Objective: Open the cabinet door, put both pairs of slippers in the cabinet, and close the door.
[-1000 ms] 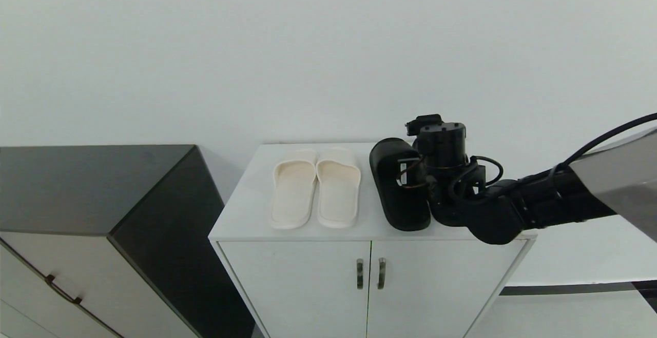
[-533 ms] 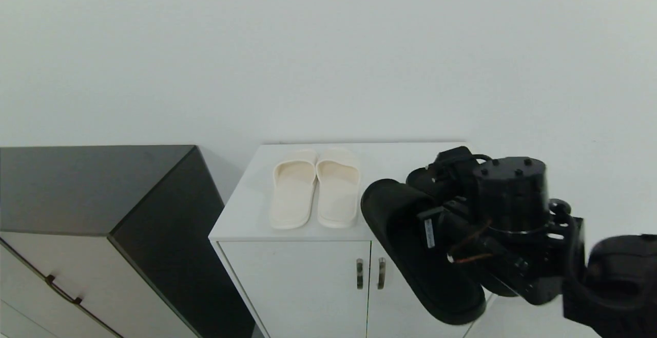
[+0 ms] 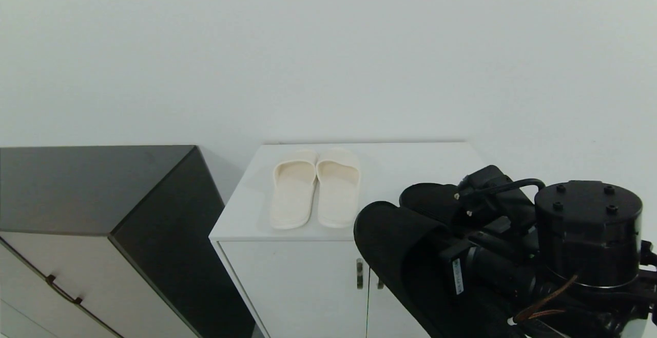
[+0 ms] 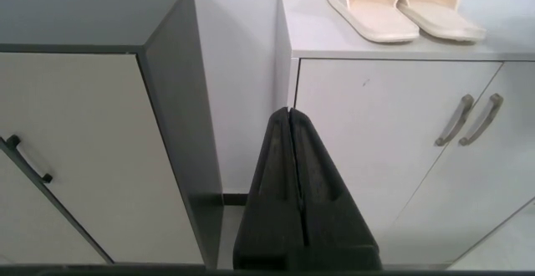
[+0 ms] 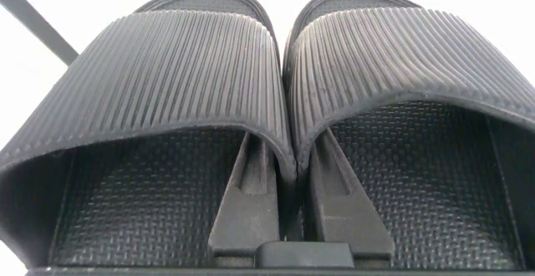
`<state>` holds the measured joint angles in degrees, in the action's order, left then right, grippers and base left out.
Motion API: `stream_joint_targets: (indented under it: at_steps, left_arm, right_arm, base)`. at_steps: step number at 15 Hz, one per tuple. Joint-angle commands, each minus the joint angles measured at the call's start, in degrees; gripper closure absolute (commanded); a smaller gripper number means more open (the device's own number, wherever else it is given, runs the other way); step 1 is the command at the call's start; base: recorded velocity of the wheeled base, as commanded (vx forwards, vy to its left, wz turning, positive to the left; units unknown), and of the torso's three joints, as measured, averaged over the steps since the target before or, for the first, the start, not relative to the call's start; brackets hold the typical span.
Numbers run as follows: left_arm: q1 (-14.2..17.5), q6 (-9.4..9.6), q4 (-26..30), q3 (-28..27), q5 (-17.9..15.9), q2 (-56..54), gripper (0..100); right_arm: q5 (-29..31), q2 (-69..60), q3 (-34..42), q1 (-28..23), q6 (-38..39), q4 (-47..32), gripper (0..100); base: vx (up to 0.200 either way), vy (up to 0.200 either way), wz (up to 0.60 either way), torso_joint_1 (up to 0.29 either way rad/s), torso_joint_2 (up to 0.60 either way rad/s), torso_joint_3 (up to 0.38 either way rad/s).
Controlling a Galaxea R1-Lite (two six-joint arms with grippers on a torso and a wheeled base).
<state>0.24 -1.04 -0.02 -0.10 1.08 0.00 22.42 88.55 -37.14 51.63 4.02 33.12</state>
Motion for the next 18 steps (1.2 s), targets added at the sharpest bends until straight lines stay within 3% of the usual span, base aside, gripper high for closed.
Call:
stream_joint_targets:
  at_steps: [1, 9, 14, 18]
  left_arm:
    - [0.0, -0.11, -0.1, 0.0, 0.1, 0.1, 100]
    - [0.0, -0.19, -0.1, 0.0, 0.1, 0.1, 100]
    - [0.0, -0.19, -0.1, 0.0, 0.0, 0.1, 100]
    - [0.0, -0.02, -0.1, 0.0, 0.0, 0.1, 100]
  right_arm:
    - [-0.4, 0.1, 0.3, 0.1, 0.0, 0.0, 100]
    - [-0.5, 0.0, 0.7, -1.0, -0.2, 0.2, 100]
    - [-4.8, -1.7, 3.0, -1.1, -0.2, 0.5, 100]
    - [-4.8, -0.7, 3.2, -1.9, -0.2, 0.5, 100]
  base:
    - [-0.2, 0.0, 0.0, 0.002, 0.0, -0.002]
    - [-0.2, 0.0, 0.0, 0.001, 0.0, 0.001]
    - [0.0, 0.0, 0.0, 0.0, 0.0, 0.0]
    - [0.0, 0.0, 0.0, 0.0, 0.0, 0.0]
